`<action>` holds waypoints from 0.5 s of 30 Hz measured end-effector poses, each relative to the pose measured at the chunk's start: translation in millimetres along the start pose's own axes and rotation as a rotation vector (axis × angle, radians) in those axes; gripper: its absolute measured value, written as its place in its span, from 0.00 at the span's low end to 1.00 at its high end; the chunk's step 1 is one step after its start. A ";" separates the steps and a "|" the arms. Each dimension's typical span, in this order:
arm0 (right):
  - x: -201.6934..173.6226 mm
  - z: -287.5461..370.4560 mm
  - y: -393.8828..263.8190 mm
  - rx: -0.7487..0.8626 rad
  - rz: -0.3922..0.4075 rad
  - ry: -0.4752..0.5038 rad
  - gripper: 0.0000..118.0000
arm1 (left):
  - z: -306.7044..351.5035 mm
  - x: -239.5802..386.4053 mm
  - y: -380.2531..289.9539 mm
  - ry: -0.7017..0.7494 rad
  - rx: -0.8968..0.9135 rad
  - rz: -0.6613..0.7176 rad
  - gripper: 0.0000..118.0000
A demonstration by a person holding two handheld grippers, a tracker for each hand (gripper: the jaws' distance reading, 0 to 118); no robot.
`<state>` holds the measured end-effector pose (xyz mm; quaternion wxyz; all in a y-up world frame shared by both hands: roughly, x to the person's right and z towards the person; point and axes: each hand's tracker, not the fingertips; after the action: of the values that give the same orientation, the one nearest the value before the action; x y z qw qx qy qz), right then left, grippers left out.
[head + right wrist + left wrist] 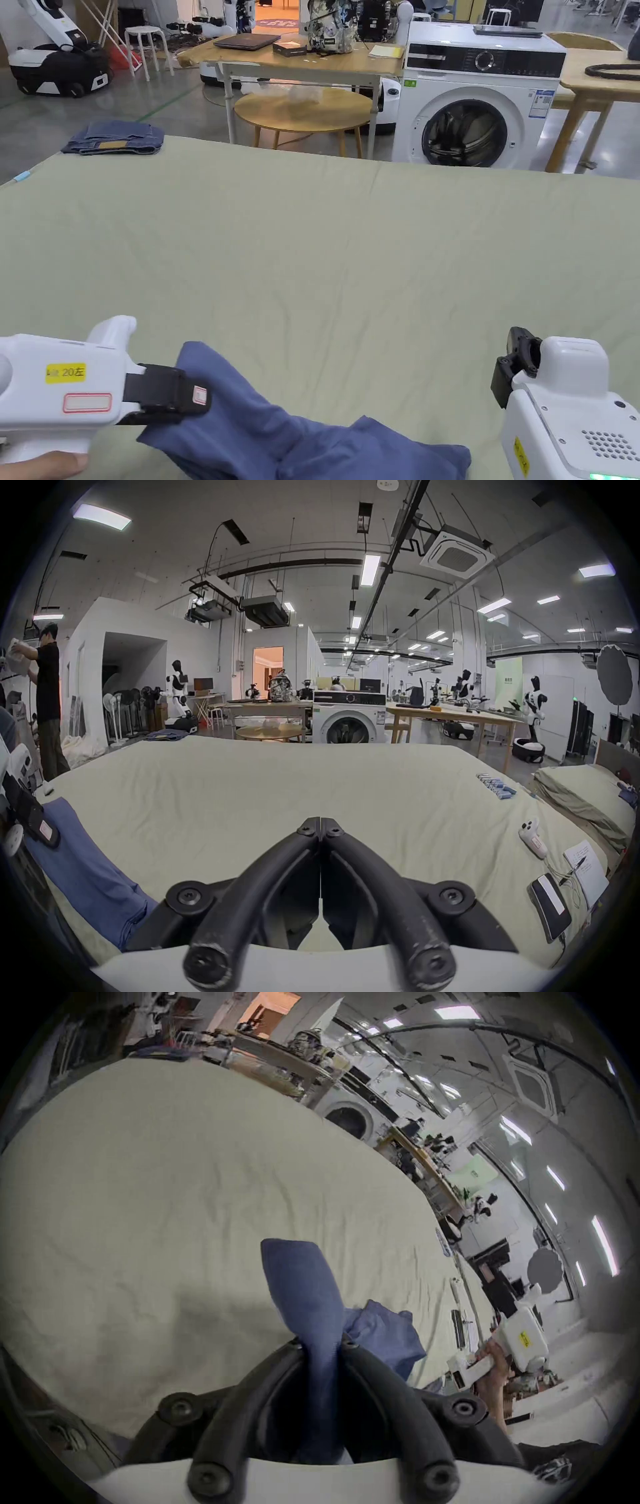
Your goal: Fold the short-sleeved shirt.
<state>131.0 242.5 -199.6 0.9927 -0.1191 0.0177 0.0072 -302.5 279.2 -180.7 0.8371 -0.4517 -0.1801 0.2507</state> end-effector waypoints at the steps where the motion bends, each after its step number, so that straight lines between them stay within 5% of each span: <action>1: 0.3 0.1 -0.3 -0.002 0.001 0.000 0.00 | -3.9 10.6 -0.8 -0.005 -0.010 -0.017 0.04; 15: 10.3 6.3 -3.2 -0.018 -0.004 -0.027 0.00 | -95.0 118.8 -23.6 -0.001 -0.191 -0.206 0.04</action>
<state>141.5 241.0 -193.0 0.9918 -0.1279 0.0041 0.0068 -150.1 274.1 -201.9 0.8113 -0.5085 -0.2490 0.1454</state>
